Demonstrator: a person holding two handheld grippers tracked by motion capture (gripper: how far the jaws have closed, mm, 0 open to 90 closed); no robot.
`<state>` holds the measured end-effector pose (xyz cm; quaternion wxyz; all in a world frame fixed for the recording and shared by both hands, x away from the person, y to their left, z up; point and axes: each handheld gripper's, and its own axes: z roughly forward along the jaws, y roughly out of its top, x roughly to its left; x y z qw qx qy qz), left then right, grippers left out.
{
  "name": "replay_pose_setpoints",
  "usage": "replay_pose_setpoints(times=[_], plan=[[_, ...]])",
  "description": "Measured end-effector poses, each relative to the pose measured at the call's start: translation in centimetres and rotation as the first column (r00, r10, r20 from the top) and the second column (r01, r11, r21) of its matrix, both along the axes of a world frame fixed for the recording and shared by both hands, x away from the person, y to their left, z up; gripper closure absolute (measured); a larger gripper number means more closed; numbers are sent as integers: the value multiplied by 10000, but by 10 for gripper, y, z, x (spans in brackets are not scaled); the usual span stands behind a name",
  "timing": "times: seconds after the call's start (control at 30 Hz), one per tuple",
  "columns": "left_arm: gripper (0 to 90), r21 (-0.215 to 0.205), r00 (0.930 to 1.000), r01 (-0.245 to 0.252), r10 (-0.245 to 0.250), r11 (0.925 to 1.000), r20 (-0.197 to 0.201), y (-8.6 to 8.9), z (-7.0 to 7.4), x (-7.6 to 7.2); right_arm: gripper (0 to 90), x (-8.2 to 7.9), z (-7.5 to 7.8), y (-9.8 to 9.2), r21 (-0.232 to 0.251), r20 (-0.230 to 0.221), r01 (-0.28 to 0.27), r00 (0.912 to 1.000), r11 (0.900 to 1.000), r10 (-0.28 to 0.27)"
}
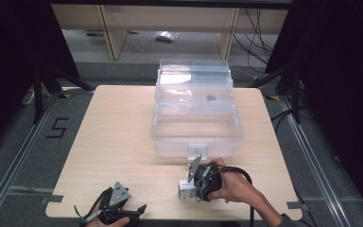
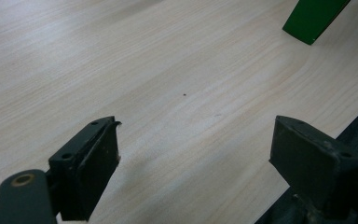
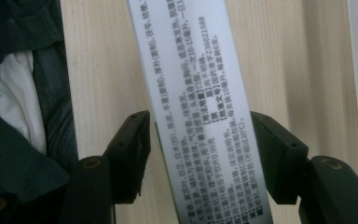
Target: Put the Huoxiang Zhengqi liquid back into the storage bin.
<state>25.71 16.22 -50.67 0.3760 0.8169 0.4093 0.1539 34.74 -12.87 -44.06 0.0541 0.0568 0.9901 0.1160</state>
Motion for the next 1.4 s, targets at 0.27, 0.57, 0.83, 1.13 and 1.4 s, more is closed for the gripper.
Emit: replay_pose_setpoints(times=[0.27,0.57,0.83,1.13,1.4], plan=[[148,470,9997,238,-234,9986,-75,3,1,1,529,-1,-4,-2,-297,-194,19,9998,9996,-25],[148,56,10000,-20,20,10000,4,0,0,0,635,2,-2,-3,-592,-390,-606,9975,9964,583],[148,124,10000,40,-39,9999,-20,1,0,0,647,4,3,-7,-211,-343,-1070,9937,9940,1063],[148,240,10000,-5,5,9997,23,1,1,0,647,7,20,-13,44,-377,-352,9987,9994,354],[148,268,10000,39,-39,9996,13,1,0,1,647,10,35,-19,41,-398,-95,9992,9999,96]])
